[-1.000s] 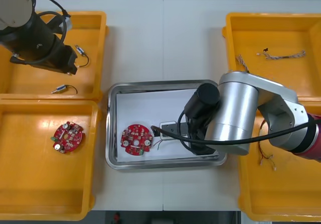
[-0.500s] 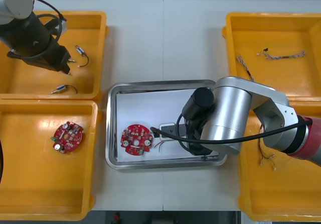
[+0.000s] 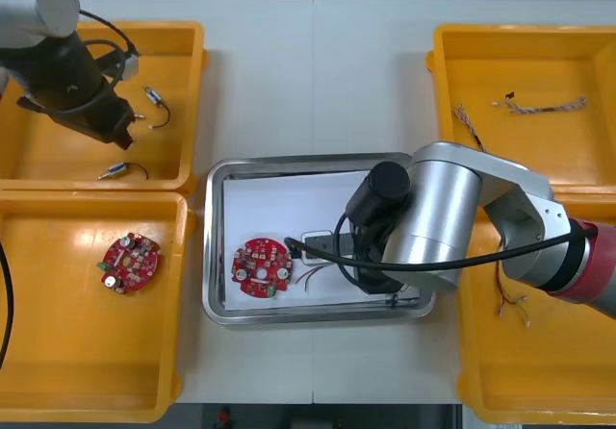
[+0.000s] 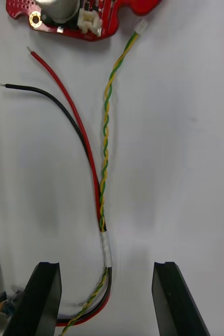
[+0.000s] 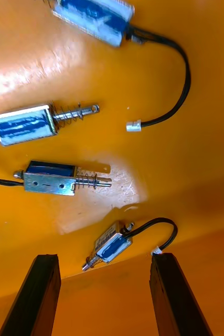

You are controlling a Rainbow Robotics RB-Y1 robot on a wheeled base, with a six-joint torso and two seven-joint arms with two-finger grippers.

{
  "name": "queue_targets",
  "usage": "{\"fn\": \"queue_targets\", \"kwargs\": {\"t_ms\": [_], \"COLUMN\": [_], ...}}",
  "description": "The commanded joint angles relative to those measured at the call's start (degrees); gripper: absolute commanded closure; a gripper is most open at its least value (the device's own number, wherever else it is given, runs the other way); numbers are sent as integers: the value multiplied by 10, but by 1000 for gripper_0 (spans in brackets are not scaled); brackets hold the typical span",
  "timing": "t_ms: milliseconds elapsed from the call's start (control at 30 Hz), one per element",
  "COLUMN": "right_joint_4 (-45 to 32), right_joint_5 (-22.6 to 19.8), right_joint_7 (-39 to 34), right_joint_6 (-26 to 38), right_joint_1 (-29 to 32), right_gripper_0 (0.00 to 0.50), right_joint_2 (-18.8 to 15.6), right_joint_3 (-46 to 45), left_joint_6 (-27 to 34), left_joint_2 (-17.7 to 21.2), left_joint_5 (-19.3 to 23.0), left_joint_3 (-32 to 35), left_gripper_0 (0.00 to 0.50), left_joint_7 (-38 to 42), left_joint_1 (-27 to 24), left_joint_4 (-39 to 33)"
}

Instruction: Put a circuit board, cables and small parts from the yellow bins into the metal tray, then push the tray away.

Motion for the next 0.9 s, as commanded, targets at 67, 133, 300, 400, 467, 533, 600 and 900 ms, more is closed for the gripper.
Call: {"fn": "queue_targets", "kwargs": {"t_ms": [67, 133, 300, 400, 467, 533, 600, 900], "right_joint_4": [-16, -19, -44, -80, -100, -115, -120, -142], "right_joint_5": [4, 8, 0, -3, -6, -13, -21, -30], "right_joint_7": [20, 15, 4, -4, -7, -7, -8, -16], "right_joint_6": [1, 2, 48, 107, 148, 205, 242, 248], "right_joint_1": [-8, -4, 5, 4, 4, 3, 1, -2], "right_gripper_0": [0, 0, 0, 0, 0, 0, 0, 0], "right_joint_2": [13, 16, 17, 19, 24, 31, 37, 53], "right_joint_3": [-21, -36, -73, -95, -123, -167, -201, -387], "left_joint_6": [-4, -4, -8, -18, -25, -33, -40, -87], "left_joint_2": [10, 9, 9, 9, 9, 9, 9, 6], "left_joint_5": [8, 12, 18, 18, 18, 15, 12, 15], "left_joint_3": [-39, -47, -55, -67, -69, -69, -76, -111], "left_gripper_0": [0, 0, 0, 2, 4, 6, 6, 6], "left_joint_7": [1, 2, 0, 1, 2, 1, 0, -4], "left_joint_1": [-29, -26, -15, -10, -5, 1, 2, 2], "left_joint_4": [14, 19, 19, 19, 19, 20, 22, 64]}}
